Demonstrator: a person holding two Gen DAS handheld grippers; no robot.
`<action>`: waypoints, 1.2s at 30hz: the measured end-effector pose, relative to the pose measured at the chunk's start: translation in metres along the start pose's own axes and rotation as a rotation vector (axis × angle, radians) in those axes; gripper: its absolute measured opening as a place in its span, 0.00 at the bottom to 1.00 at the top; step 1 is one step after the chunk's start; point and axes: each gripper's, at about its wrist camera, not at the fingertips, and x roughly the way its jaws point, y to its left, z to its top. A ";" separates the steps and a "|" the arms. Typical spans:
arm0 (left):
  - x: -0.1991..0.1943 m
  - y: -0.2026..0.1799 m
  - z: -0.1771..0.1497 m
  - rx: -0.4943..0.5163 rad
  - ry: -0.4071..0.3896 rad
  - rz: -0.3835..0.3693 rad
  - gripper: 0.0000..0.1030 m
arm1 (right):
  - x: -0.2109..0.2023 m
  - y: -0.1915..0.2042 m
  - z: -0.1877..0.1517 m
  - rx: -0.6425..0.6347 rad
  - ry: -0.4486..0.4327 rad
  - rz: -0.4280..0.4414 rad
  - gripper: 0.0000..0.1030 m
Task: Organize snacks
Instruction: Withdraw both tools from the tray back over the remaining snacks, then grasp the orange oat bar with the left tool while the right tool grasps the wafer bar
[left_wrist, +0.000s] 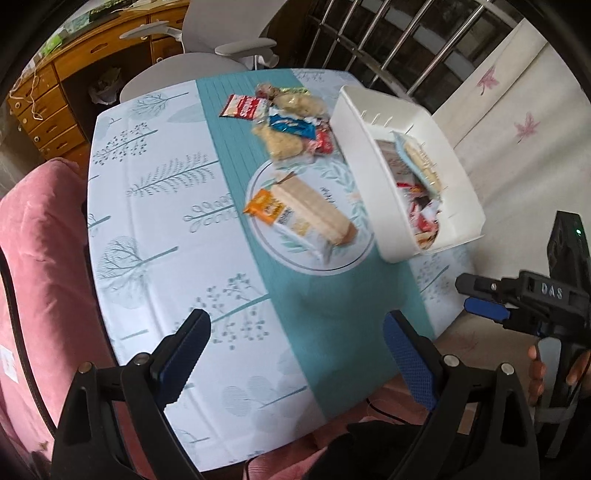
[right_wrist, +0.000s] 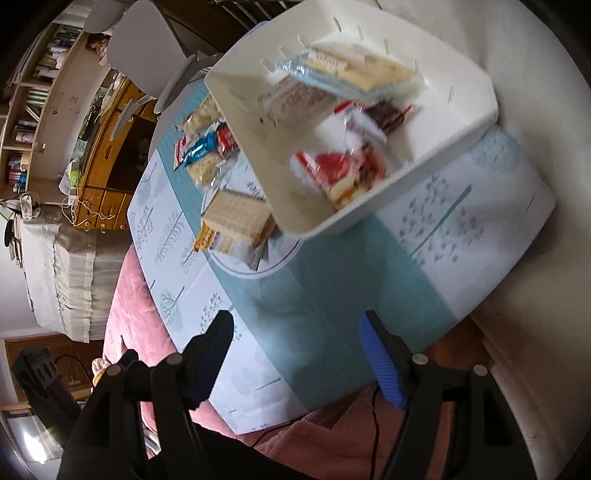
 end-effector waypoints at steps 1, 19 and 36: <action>0.002 0.003 0.001 0.005 0.008 0.007 0.91 | 0.004 0.003 -0.003 -0.010 0.000 0.004 0.69; 0.082 0.048 0.053 -0.232 0.218 -0.023 0.91 | 0.060 0.079 -0.026 -0.419 -0.128 -0.052 0.69; 0.148 0.071 0.093 -0.461 0.223 -0.029 0.91 | 0.127 0.123 0.008 -0.764 -0.197 -0.247 0.68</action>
